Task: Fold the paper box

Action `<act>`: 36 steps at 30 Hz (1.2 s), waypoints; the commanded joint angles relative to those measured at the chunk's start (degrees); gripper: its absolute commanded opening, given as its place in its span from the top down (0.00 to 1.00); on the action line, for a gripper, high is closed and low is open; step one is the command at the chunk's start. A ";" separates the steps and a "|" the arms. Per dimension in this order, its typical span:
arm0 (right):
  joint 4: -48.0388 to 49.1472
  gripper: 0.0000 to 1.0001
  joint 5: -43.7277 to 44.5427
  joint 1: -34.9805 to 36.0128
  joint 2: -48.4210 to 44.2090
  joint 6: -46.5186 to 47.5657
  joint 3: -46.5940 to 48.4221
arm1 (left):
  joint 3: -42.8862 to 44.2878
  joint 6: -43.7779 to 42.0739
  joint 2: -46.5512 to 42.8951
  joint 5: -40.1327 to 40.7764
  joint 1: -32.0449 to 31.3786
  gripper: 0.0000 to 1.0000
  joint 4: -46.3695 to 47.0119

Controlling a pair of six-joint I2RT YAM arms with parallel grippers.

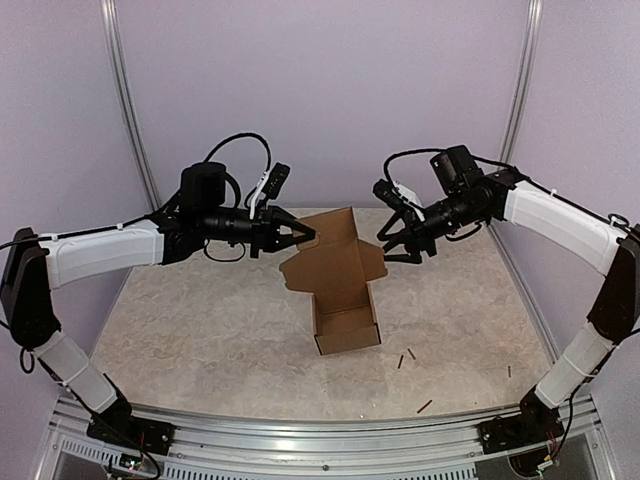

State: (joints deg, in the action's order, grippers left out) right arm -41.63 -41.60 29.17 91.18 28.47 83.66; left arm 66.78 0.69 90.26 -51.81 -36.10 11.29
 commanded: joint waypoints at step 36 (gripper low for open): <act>6.56 0.83 -21.15 5.29 7.75 -6.75 1.13 | 3.82 22.43 5.88 -15.97 0.94 1.00 18.25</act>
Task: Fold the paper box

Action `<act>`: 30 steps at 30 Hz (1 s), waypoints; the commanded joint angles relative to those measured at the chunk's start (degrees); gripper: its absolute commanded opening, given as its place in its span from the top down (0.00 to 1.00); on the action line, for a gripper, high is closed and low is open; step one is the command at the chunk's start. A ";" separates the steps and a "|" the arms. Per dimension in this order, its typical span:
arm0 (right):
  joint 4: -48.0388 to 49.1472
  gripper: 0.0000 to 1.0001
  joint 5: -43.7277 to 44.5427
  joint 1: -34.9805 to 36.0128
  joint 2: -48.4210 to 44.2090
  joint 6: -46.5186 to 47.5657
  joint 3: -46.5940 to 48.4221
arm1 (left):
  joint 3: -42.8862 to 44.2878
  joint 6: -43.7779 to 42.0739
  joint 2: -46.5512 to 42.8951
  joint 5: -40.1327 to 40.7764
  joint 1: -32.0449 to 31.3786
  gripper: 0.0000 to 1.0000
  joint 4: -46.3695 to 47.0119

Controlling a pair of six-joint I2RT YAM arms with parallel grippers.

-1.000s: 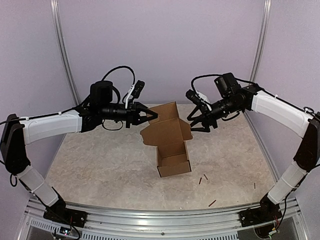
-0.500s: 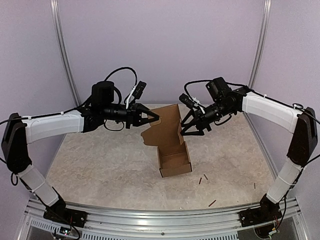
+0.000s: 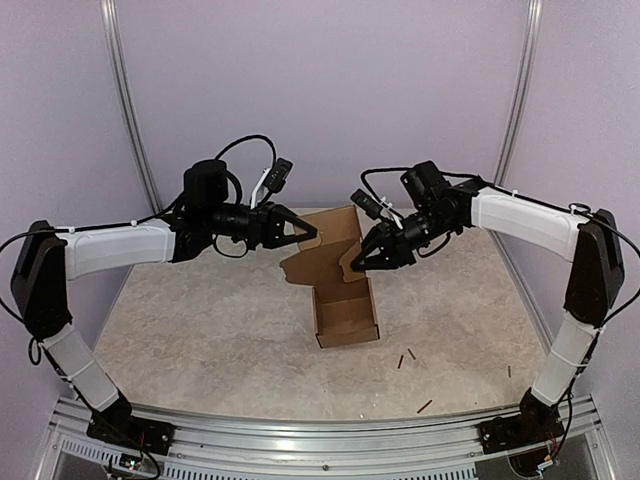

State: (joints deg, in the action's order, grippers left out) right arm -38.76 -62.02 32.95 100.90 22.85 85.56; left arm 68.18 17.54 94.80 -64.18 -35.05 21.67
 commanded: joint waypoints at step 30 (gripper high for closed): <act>4.12 1.00 -4.15 -2.69 -8.06 -5.64 -7.40 | -24.96 -2.99 -13.31 37.14 4.19 0.48 4.40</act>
State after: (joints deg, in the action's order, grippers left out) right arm -34.39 -63.00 30.65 94.59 18.74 78.63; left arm 44.56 12.91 77.25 -30.44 -30.72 21.67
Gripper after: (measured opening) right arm 0.025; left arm 0.545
